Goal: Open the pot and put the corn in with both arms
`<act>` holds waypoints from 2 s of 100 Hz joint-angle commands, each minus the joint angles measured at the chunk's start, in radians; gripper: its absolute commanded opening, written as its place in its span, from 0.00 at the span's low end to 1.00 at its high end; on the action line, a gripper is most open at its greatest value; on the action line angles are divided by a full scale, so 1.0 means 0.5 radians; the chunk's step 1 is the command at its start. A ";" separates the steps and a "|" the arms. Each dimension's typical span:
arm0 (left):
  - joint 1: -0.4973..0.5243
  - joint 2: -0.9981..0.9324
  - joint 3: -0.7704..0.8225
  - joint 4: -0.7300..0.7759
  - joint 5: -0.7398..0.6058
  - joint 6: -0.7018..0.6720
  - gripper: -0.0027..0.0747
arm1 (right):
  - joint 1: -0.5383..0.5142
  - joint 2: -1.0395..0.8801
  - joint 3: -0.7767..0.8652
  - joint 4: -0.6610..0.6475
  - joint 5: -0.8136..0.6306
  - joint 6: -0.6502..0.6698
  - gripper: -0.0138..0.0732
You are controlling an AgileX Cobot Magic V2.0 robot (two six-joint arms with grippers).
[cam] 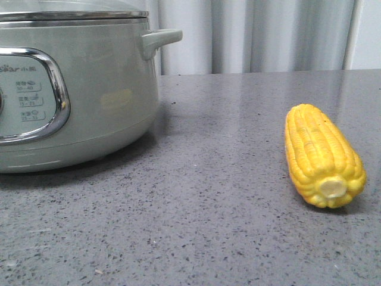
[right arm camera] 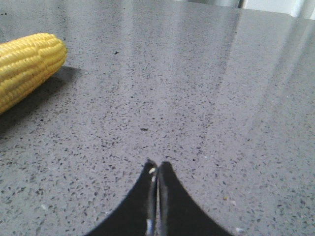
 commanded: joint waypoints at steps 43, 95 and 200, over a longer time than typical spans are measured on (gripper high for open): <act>0.011 -0.064 0.018 0.143 -0.065 -0.017 0.01 | -0.001 -0.037 0.040 0.000 -0.533 -0.015 0.07; 0.011 -0.064 0.018 -1.330 -0.399 -0.017 0.01 | -0.001 -0.037 0.040 0.871 -0.794 -0.007 0.07; -0.307 0.710 -1.035 -0.992 0.087 1.158 0.54 | -0.001 0.821 -1.452 1.094 0.548 -0.634 0.69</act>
